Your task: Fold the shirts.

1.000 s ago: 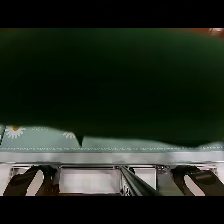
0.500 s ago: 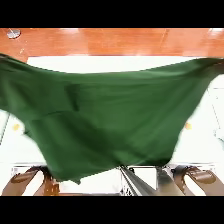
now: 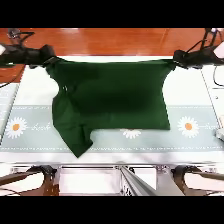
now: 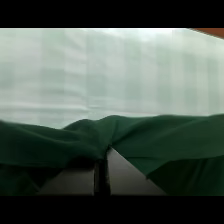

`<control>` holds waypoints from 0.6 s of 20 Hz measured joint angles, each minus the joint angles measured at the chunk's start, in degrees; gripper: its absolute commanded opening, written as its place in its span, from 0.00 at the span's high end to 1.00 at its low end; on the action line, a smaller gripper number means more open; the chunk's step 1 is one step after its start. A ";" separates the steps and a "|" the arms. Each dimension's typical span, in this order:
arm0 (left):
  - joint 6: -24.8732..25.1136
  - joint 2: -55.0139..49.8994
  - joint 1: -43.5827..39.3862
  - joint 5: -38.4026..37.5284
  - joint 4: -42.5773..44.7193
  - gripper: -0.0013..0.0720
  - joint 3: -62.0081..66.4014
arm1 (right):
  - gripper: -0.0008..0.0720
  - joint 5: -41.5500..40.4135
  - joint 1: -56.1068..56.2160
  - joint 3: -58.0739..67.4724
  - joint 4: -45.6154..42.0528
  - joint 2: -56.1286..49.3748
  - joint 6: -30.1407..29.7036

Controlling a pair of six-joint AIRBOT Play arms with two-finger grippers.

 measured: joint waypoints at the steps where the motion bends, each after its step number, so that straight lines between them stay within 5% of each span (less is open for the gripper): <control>1: -0.20 -1.97 -0.66 0.98 -0.66 0.59 1.07 | 0.11 -0.04 -0.94 1.90 2.67 -2.86 -0.48; 2: -0.42 -3.65 -1.18 1.46 -0.96 0.02 1.97 | 0.12 0.09 -1.97 3.72 5.53 -5.31 -0.98; 5: -0.79 -6.40 -0.76 -1.60 -0.37 0.02 5.38 | 0.12 5.29 -6.29 7.69 10.21 -8.96 -3.67; 8: -1.31 -7.21 3.93 -14.29 7.45 0.03 7.32 | 0.14 15.28 -12.96 7.78 6.34 -7.41 -6.67; 12: -0.66 -2.75 13.84 -25.92 11.37 0.03 -3.96 | 0.14 17.90 -21.38 -8.41 2.05 4.22 -6.71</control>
